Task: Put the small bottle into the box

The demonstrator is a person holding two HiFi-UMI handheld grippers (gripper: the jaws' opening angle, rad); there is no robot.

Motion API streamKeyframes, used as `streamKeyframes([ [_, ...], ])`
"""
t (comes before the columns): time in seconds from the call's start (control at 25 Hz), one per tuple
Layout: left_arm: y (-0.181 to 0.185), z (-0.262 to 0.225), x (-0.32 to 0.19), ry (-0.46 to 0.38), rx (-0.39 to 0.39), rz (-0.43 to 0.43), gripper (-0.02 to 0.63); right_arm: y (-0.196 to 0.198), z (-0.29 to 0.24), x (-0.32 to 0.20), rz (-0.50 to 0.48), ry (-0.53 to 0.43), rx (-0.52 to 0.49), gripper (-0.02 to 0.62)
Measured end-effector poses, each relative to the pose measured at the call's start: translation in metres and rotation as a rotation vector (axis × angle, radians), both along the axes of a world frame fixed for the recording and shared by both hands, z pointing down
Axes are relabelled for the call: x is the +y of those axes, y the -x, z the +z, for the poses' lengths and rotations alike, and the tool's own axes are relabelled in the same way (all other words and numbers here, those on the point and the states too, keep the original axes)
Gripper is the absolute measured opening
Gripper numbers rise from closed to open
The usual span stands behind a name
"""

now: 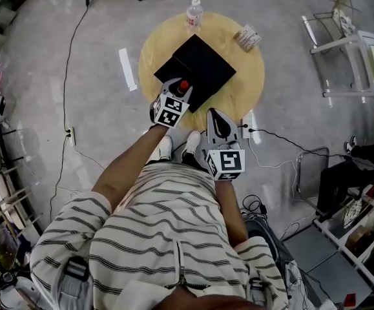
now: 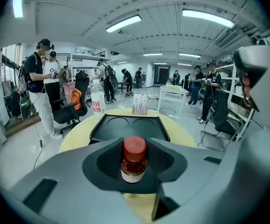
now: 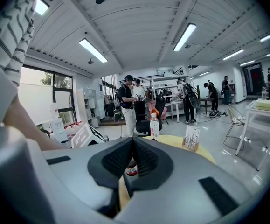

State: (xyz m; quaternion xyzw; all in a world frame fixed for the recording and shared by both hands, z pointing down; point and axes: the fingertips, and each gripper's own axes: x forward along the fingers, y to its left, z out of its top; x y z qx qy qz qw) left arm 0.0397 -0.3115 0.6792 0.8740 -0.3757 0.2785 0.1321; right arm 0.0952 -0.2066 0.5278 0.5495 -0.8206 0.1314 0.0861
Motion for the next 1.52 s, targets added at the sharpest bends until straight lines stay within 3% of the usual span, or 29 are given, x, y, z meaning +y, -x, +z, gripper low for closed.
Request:
streamKeyframes([
  [1.52,-0.013,0.045,-0.021,0.091,-0.110,0.030,0.153,-0.007,0.005,-0.002,0.009,0.018,0.004,0.009],
])
